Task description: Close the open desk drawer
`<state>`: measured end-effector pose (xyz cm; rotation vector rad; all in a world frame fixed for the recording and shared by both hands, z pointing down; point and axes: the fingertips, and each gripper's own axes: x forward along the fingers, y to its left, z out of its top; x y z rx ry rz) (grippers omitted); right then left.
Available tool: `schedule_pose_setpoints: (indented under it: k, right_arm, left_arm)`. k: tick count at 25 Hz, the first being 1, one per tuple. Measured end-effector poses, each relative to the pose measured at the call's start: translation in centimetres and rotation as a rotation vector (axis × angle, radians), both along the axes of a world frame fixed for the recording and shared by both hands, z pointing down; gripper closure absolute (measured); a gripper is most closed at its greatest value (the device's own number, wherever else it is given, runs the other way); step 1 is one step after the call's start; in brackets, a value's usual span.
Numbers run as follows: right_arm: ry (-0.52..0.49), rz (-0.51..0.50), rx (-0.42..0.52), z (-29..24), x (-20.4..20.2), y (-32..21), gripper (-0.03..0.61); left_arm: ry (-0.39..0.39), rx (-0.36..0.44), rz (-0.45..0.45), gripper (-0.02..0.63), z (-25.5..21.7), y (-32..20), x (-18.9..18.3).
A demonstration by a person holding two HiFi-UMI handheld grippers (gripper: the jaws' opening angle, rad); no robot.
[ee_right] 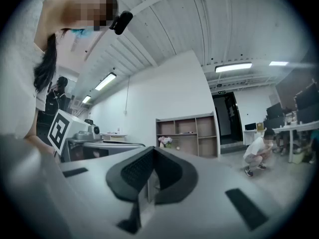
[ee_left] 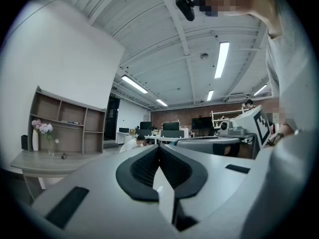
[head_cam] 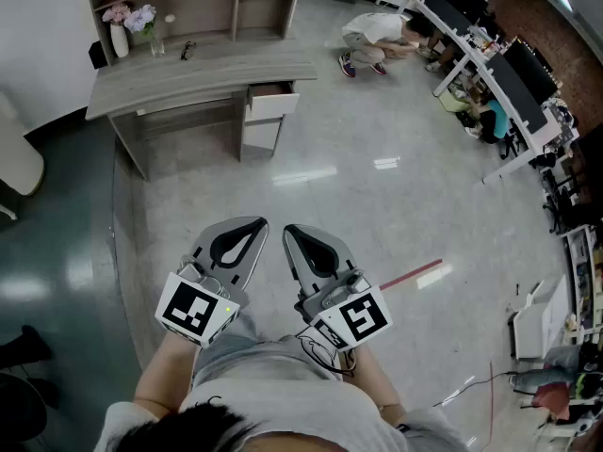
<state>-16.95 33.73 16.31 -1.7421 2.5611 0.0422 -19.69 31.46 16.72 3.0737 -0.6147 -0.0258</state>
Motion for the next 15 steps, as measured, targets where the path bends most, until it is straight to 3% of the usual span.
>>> schedule_pose_setpoints:
  k: [15]
  right_arm:
    - [-0.002,0.039,-0.006,0.3,0.2,-2.1,0.571]
  left_arm:
    - [-0.004,-0.017,0.019,0.603,0.7,-2.5,-0.1]
